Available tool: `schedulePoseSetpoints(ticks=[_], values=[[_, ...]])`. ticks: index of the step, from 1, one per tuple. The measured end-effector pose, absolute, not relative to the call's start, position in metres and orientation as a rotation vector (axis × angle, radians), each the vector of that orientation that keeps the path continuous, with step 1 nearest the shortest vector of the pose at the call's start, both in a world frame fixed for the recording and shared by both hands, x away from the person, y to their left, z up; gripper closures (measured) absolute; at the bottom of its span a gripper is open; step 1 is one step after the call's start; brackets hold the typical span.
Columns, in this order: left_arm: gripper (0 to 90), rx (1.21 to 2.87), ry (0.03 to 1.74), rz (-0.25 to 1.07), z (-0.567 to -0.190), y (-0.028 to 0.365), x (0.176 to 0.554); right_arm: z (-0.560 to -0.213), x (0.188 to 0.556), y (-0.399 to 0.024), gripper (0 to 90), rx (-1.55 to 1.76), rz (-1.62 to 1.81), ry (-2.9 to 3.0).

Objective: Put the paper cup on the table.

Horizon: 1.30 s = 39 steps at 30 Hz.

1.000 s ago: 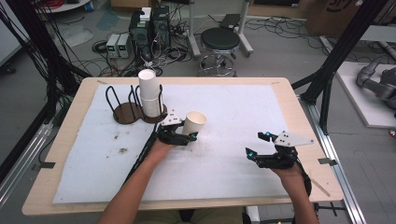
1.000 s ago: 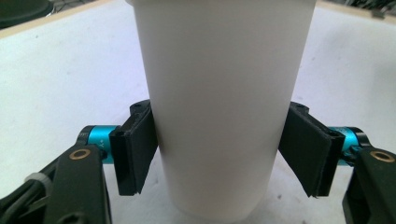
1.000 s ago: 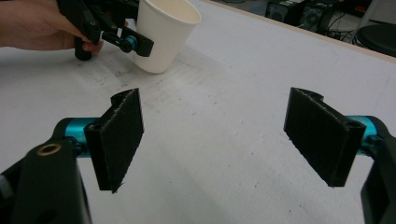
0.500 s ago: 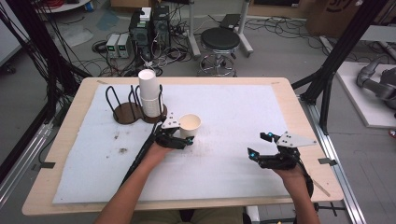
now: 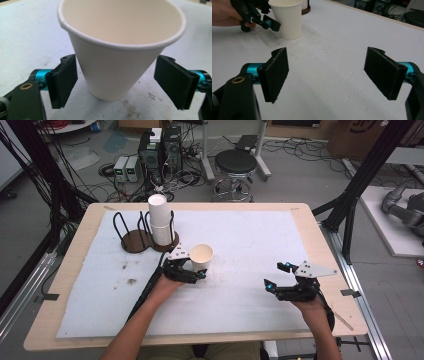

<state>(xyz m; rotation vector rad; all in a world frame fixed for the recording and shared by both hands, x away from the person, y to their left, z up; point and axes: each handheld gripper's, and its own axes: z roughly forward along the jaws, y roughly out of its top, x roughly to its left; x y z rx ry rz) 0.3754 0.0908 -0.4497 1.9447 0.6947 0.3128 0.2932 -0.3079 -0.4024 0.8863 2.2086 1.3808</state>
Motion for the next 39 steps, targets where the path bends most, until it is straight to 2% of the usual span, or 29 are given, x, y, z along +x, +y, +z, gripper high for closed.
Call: schedulePoseSetpoints(ticks=[13, 24, 39], values=[[17.5, 1.84, 0.672, 0.281, -0.437, 0.125, 0.348, -0.403, 0.293, -0.307, 20.4, 0.893, 1.375, 2.213], [17.5, 1.664, 0.66, 0.336, -0.424, 0.172, 0.327, -0.404, 0.293, -0.311, 20.3, 0.914, 1.35, 2.186], [17.5, 1.539, 0.671, 0.425, -0.411, 0.226, 0.307, -0.407, 0.29, -0.319, 20.3, 0.962, 1.275, 2.129]])
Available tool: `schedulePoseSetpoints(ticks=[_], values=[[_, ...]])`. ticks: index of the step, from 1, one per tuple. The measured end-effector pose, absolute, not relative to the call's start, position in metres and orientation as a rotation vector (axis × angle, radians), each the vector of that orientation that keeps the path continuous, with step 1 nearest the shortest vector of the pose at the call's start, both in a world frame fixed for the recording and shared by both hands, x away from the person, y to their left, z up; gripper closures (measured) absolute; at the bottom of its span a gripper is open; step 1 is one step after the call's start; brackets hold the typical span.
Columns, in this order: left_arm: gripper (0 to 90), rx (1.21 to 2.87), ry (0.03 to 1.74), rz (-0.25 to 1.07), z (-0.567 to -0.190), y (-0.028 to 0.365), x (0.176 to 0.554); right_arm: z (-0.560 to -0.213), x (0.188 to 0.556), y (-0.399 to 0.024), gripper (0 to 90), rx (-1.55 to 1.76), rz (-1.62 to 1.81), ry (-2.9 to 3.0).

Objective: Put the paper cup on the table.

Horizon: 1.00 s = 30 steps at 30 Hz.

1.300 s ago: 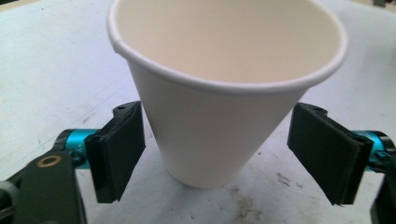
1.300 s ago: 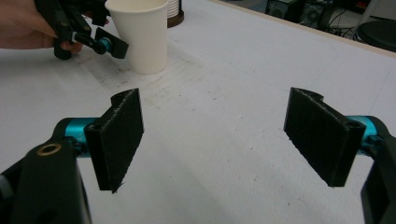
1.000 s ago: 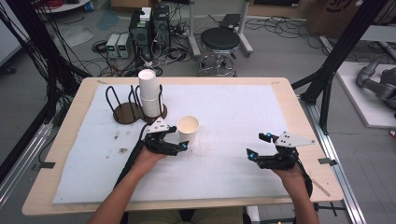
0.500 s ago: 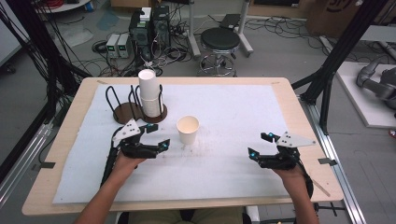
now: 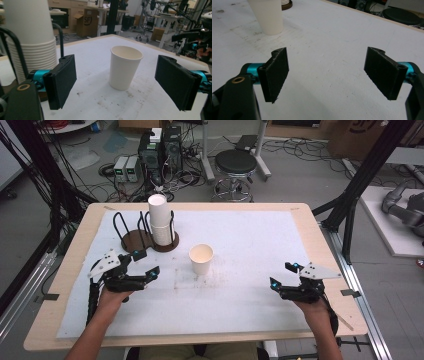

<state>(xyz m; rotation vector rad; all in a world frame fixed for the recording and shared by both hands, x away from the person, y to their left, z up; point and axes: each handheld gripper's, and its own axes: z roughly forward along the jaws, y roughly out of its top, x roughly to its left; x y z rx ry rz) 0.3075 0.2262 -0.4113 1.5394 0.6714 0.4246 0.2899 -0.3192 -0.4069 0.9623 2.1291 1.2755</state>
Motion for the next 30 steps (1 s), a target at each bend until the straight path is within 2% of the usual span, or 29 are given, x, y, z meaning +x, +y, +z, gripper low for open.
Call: schedulePoseSetpoints(ticks=[10, 30], values=[[17.6, 1.508, 0.697, 0.43, -0.414, 0.241, 0.301, -0.406, 0.288, -0.316, 20.4, 0.969, 1.273, 2.13], [17.8, 1.531, 0.688, 0.447, -0.417, 0.239, 0.297, -0.405, 0.287, -0.312, 20.4, 0.957, 1.286, 2.129]])
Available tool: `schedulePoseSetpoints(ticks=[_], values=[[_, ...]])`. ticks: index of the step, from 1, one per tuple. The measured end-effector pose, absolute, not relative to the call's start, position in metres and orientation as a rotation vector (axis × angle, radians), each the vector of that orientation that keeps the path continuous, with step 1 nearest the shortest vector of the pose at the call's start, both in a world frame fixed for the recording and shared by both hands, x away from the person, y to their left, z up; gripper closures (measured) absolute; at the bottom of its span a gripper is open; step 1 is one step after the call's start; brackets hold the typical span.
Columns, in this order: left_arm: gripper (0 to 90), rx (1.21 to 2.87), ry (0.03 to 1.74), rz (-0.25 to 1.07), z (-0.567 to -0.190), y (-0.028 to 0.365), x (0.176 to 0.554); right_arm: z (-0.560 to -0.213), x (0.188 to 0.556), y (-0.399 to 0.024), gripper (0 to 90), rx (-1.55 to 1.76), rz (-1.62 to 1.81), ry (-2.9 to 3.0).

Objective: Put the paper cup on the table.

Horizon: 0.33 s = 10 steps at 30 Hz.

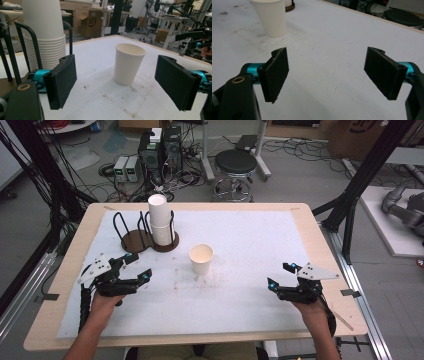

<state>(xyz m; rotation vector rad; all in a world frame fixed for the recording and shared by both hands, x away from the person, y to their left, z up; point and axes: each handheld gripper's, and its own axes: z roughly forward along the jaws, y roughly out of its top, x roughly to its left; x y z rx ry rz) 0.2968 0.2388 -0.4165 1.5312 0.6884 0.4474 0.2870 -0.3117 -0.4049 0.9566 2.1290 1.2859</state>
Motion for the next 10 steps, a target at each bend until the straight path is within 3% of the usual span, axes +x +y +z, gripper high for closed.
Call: schedulePoseSetpoints(ticks=[10], values=[[17.7, 1.533, 0.692, 0.449, -0.418, 0.2389, 0.298, -0.4059, 0.2882, -0.313, 20.4, 0.967, 1.286, 2.126]])
